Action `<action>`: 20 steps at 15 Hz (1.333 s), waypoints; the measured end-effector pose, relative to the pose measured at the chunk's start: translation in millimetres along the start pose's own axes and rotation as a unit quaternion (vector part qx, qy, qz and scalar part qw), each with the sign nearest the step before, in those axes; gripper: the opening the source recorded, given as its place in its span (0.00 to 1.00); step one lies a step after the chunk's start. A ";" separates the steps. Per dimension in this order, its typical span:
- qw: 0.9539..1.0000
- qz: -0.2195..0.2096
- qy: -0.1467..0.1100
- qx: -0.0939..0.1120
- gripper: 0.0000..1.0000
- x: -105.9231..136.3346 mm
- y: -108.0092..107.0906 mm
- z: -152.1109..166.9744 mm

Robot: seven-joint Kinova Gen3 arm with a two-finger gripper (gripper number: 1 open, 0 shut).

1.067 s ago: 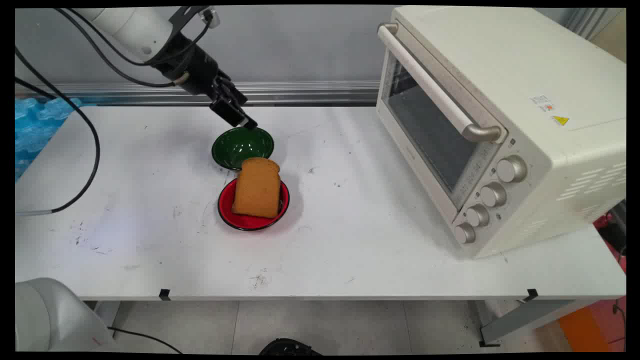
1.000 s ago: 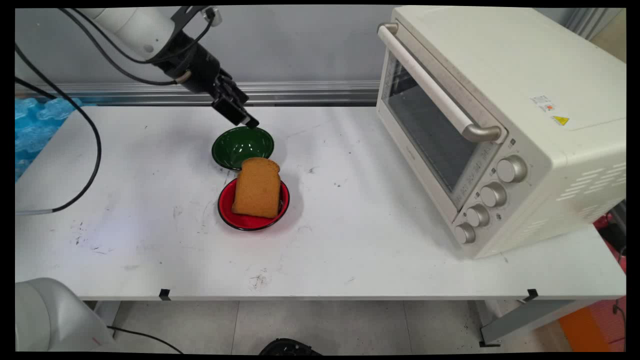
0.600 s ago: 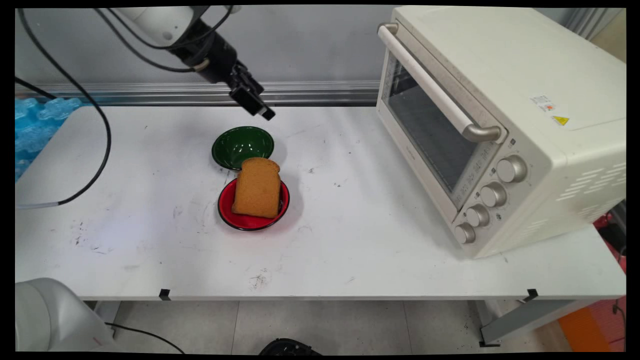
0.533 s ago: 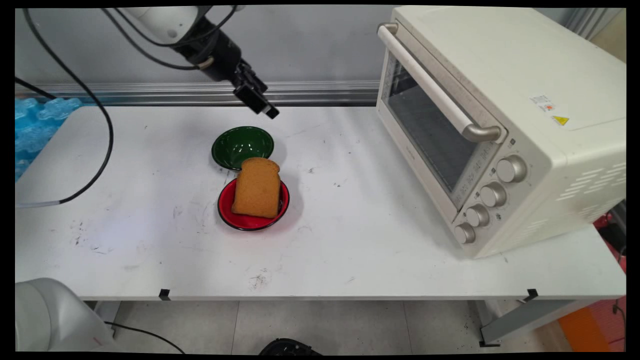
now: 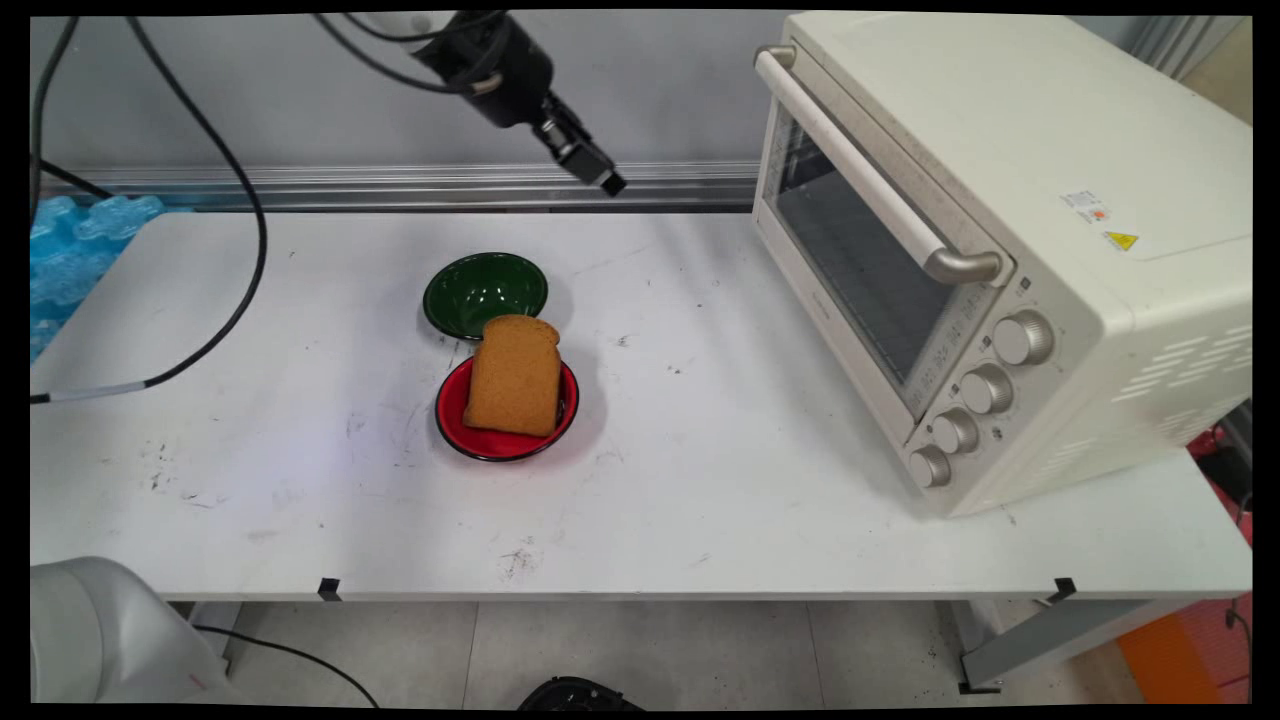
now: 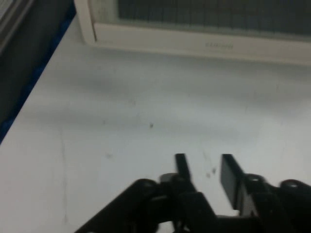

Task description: Open the oven

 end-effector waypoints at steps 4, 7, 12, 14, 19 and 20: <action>1.000 0.000 0.012 -0.007 0.00 25.8 4.0 7.4; 1.000 0.001 0.024 -0.011 0.00 48.2 6.4 13.1; 0.999 0.000 0.041 -0.016 0.00 78.3 9.0 19.8; 0.999 0.000 0.046 -0.018 0.00 87.3 9.9 21.7; 0.998 -0.003 0.060 -0.023 0.00 111.3 12.7 28.5; 0.998 -0.005 0.064 -0.024 0.00 116.4 13.4 30.5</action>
